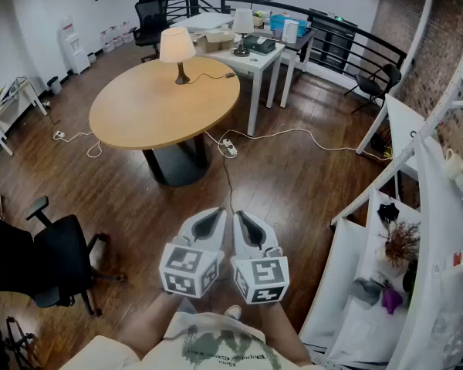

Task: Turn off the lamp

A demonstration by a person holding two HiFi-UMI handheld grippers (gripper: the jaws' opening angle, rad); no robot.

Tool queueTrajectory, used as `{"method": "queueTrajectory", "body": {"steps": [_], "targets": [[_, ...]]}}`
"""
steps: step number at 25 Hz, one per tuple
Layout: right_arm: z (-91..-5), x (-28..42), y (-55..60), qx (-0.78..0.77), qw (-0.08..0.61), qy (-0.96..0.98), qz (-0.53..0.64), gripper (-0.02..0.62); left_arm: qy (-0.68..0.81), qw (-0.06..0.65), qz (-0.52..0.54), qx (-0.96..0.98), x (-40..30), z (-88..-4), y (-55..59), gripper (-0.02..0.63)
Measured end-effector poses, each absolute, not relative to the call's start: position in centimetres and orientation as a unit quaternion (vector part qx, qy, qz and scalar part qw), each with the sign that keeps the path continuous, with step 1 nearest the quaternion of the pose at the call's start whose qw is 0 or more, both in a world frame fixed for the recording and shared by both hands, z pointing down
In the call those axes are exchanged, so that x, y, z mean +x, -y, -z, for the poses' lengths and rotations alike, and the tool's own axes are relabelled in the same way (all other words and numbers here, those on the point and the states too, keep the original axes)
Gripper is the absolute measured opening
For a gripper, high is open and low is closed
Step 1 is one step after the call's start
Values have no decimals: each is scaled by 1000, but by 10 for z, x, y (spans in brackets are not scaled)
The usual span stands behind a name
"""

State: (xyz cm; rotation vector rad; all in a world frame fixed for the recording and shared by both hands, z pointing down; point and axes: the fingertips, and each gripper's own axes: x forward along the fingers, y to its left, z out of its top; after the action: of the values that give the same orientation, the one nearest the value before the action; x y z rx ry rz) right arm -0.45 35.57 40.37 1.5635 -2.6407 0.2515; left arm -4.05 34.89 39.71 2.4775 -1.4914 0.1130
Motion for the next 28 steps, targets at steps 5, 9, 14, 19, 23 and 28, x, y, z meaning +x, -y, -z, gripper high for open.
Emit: {"method": "queueTrajectory", "body": {"steps": [5,9,14,19,23,28], "targets": [[-406,14,-342,512,25,854,-84,20,507,129,-46,851,-25,-404,-335,-2],[-407,16,-320,510,24,855,-86,39,511,126,-43,849,-22,-402,-312,-2],[-409,12,-274,512,32,854,-82,48,511,115,-36,851,-26,-400,-263,-2],[-412,4,-220,518,42,850,-89,52,501,121,-33,856,-36,-400,-210,-2],[-410,-11,-178,526,49,844,-92,52,496,126,-32,859,-53,-398,-169,-2],[-412,-33,-134,531,60,840,-96,52,496,130,-28,858,-78,-397,-120,-2]]}}
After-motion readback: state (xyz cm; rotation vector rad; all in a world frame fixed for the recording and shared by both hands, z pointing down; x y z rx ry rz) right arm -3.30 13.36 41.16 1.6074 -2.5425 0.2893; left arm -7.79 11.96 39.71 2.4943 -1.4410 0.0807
